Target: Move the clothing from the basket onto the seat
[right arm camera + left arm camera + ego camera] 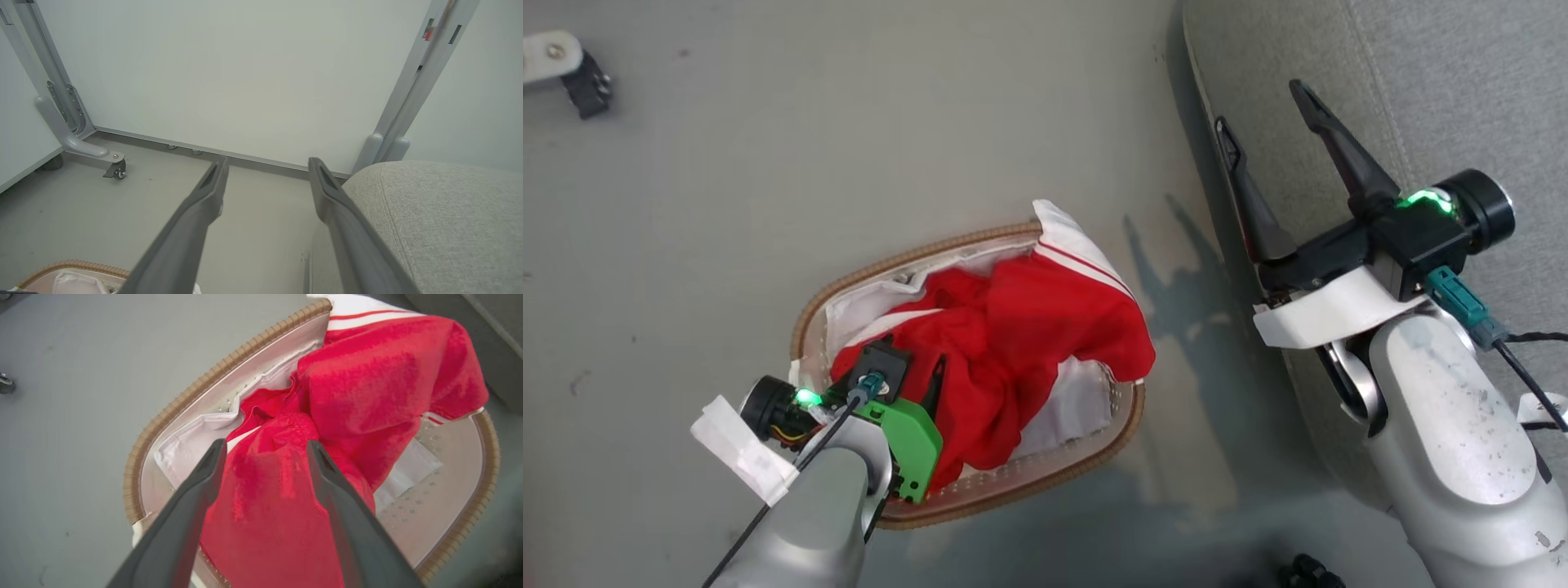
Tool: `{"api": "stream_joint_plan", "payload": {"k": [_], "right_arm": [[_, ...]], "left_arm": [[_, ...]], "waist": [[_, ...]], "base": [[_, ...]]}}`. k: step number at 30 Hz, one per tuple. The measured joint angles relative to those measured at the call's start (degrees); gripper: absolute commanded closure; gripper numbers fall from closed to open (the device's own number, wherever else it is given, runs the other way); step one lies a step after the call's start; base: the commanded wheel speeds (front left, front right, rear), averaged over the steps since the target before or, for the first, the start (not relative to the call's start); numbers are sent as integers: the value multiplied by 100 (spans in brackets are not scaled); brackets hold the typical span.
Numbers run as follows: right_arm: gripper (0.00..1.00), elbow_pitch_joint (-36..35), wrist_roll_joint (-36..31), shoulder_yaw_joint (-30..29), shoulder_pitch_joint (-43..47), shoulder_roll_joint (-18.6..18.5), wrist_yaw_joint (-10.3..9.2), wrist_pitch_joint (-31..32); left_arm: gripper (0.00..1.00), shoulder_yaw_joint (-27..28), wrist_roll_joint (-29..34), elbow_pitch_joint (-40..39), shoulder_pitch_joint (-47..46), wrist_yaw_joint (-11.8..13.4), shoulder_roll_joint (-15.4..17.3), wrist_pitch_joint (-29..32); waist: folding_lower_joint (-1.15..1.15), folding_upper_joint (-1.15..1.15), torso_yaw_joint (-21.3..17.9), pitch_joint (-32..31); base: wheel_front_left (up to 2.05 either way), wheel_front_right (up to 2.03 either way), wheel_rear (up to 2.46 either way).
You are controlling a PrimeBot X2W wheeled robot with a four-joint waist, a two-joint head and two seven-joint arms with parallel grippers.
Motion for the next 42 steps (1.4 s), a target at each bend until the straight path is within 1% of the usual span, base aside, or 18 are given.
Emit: {"api": "stream_joint_plan", "payload": {"k": [3,6,13,14,15,17,20,24,30,33,36,38,42], "right_arm": [[0,-149,-129,44,-182,-10,0,-27],[0,-263,-240,79,-303,-25,0,-54],[0,-211,-274,7,-341,-83,0,-54],[0,-171,-272,5,-340,-85,0,-54],[0,-132,-271,10,-338,-78,0,-53],[0,-80,-265,5,-336,-65,0,-54],[0,24,-224,2,-293,-26,1,-54],[0,187,-167,32,-122,25,1,-55],[0,456,-86,98,268,102,1,-55],[0,582,-43,147,475,104,1,-55],[0,667,53,114,703,129,1,-55],[0,692,194,-3,889,207,1,-54],[0,768,218,2,1179,244,1,-55]], "left_arm": [[0,-234,137,485,-272,0,0,-19],[0,-420,109,806,-475,-1,-1,-59],[0,-698,-404,1010,-647,-9,0,40],[56,-722,-549,992,-644,-9,2,33],[100,-716,-691,938,-631,-9,2,16],[100,-680,-976,831,-603,-9,2,-19],[100,-734,-1072,622,-493,-9,11,-45],[100,-600,-1092,-58,-265,-9,60,-52],[100,-288,-923,-1143,385,-7,235,-59],[100,-129,-720,-1808,627,31,280,-59],[100,47,-550,-2498,863,75,261,-59],[100,148,-487,-2909,1012,75,201,-58],[100,291,-404,-3626,1177,65,125,-59]], "waist": [[0,0,-102,399],[0,0,-192,756],[1,0,-346,1378],[1,0,-362,1417],[1,0,-374,1423],[0,0,-381,1389],[0,0,-393,1266],[0,0,-400,966],[-1,0,-313,323],[-1,0,-227,-49],[-1,0,-133,-410],[-1,0,-58,-657],[-1,0,81,-1097]], "base": [[0,0,0],[0,0,0],[0,0,0],[0,0,0],[0,0,0],[0,0,0],[0,0,0],[0,0,0],[0,0,0],[0,0,0],[0,0,0],[0,0,0],[0,0,0]]}}
